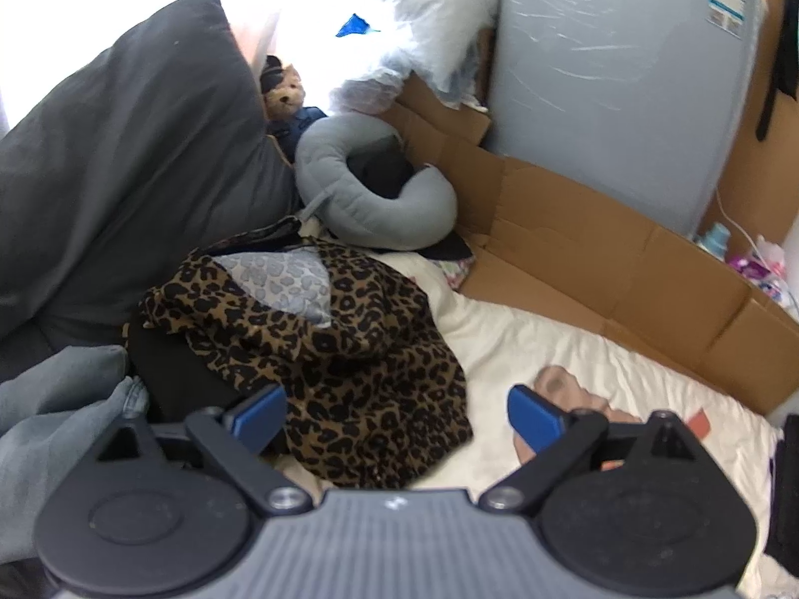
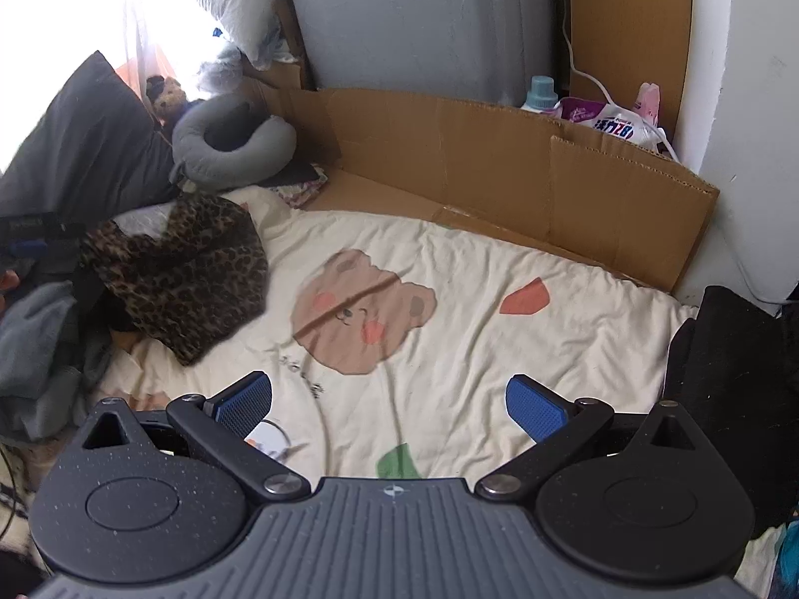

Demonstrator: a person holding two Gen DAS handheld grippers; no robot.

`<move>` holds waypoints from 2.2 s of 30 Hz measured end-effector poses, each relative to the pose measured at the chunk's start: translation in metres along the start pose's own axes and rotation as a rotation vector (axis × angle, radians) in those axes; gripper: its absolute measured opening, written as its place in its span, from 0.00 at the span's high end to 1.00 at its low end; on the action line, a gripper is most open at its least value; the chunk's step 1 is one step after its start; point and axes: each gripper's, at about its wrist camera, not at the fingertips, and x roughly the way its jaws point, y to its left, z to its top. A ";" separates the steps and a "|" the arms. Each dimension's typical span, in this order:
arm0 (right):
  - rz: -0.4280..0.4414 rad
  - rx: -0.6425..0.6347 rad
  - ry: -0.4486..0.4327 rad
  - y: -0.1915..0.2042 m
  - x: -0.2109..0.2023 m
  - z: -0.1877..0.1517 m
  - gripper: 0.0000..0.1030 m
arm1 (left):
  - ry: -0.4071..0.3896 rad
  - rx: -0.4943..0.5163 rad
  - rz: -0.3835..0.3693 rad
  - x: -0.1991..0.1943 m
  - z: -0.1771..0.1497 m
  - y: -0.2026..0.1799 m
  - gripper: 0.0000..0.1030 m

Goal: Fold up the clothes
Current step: 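Move the left tool toward the leopard-print garment and lower it, then close the left gripper on the leopard-print garment edge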

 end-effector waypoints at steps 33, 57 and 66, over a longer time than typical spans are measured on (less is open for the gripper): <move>0.103 -0.006 0.047 -0.021 0.086 -0.043 0.00 | -0.047 0.246 0.005 0.167 0.033 0.013 0.17; 0.123 0.029 0.080 -0.033 0.101 -0.048 0.00 | 0.310 -0.266 -0.108 0.247 0.022 0.063 0.87; 0.153 0.021 0.075 -0.031 0.102 -0.049 0.00 | 0.207 -0.177 -0.180 0.211 0.016 0.052 0.95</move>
